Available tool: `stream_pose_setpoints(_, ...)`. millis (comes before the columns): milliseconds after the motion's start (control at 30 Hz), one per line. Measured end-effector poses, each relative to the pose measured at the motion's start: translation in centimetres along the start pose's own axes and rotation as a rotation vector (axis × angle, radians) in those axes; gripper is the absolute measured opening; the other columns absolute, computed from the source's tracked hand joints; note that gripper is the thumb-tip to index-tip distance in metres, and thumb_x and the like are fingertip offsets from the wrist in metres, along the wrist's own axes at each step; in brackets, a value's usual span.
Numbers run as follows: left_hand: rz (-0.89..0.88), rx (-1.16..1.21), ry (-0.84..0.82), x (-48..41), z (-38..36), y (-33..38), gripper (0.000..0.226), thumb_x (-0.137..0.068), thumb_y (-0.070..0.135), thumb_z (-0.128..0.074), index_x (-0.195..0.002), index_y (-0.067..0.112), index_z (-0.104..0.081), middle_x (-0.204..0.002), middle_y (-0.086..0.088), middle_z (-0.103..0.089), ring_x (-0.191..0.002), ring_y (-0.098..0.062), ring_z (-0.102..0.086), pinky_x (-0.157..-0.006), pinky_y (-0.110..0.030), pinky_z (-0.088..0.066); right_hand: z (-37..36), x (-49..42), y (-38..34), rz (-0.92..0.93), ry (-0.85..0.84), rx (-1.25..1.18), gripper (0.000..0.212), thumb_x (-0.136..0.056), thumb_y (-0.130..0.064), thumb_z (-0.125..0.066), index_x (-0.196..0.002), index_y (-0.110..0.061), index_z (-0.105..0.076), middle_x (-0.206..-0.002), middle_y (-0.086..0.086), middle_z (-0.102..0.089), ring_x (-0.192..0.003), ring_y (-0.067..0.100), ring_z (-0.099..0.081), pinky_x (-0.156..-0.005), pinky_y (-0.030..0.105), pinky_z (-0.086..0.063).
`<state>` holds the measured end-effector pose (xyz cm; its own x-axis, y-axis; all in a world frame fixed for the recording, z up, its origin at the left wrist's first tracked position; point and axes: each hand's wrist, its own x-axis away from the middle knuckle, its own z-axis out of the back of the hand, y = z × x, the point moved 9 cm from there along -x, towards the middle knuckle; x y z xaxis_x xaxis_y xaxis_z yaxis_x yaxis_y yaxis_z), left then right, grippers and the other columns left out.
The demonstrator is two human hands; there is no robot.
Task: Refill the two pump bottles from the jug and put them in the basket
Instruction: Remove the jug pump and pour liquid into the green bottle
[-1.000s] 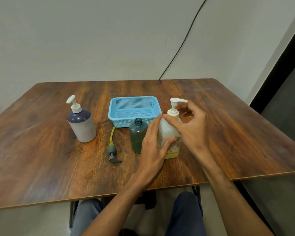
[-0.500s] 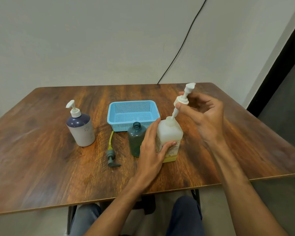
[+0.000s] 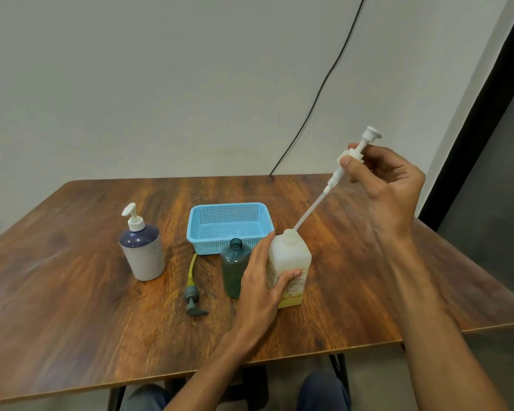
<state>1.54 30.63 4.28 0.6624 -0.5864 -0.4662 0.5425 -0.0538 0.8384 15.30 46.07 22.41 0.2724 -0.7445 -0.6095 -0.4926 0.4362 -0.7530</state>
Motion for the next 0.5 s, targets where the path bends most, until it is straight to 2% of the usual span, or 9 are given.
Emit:
stream_pose_setpoints(100,0.004,0.014,-0.002,0.0,0.0,-0.2,0.076,-0.090,0.038,-0.076,-0.152,0.044,-0.033,-0.145,0.030,-0.044,-0.135,-0.005,-0.048,-0.108,-0.042,-0.051,1.5,-0.6,0.4,0.005,0.103,-0.096,0.026,-0.081,-0.004,-0.080,-0.105,0.006,-0.074,-0.097,0.011,-0.076,-0.084,0.018,-0.068,-0.074,0.028,-0.056)
stream_pose_setpoints(267,0.011,0.009,-0.004,0.0,-0.2,-0.5,0.077,-0.090,0.036,-0.076,-0.154,0.039,-0.033,-0.146,0.028,-0.043,-0.137,-0.003,-0.045,-0.110,-0.040,-0.050,4.4,-0.6,2.4,0.007,0.252,-0.147,0.029,-0.079,-0.003,-0.081,-0.102,0.011,-0.071,-0.096,0.012,-0.072,-0.088,0.021,-0.066,-0.080,0.035,-0.057)
stream_pose_setpoints(367,0.000,0.007,0.002,0.0,-0.2,-0.6,0.076,-0.090,0.035,-0.077,-0.154,0.035,-0.036,-0.147,0.021,-0.047,-0.137,-0.006,-0.048,-0.109,-0.041,-0.050,3.4,0.2,4.3,0.043,0.151,-0.016,0.019,-0.079,0.000,-0.081,-0.094,0.001,-0.069,-0.088,0.011,-0.067,-0.085,0.027,-0.066,-0.086,0.050,-0.059)
stream_pose_setpoints(400,0.001,0.006,0.001,0.0,-0.3,-0.6,0.075,-0.090,0.035,-0.077,-0.154,0.034,-0.036,-0.147,0.019,-0.048,-0.137,-0.006,-0.048,-0.110,-0.040,-0.050,3.0,0.8,5.7,0.031,0.123,0.066,0.019,-0.079,-0.002,-0.082,-0.093,-0.005,-0.070,-0.088,0.008,-0.069,-0.085,0.027,-0.067,-0.085,0.049,-0.060)
stream_pose_setpoints(500,0.000,-0.001,0.008,0.0,-0.2,-0.6,0.076,-0.090,0.033,-0.078,-0.155,0.029,-0.038,-0.148,0.017,-0.049,-0.138,-0.005,-0.047,-0.111,-0.040,-0.048,2.2,3.1,11.0,-0.070,0.081,0.287,0.026,-0.079,-0.010,-0.084,-0.102,-0.016,-0.072,-0.095,-0.001,-0.076,-0.089,0.019,-0.073,-0.081,0.037,-0.062)
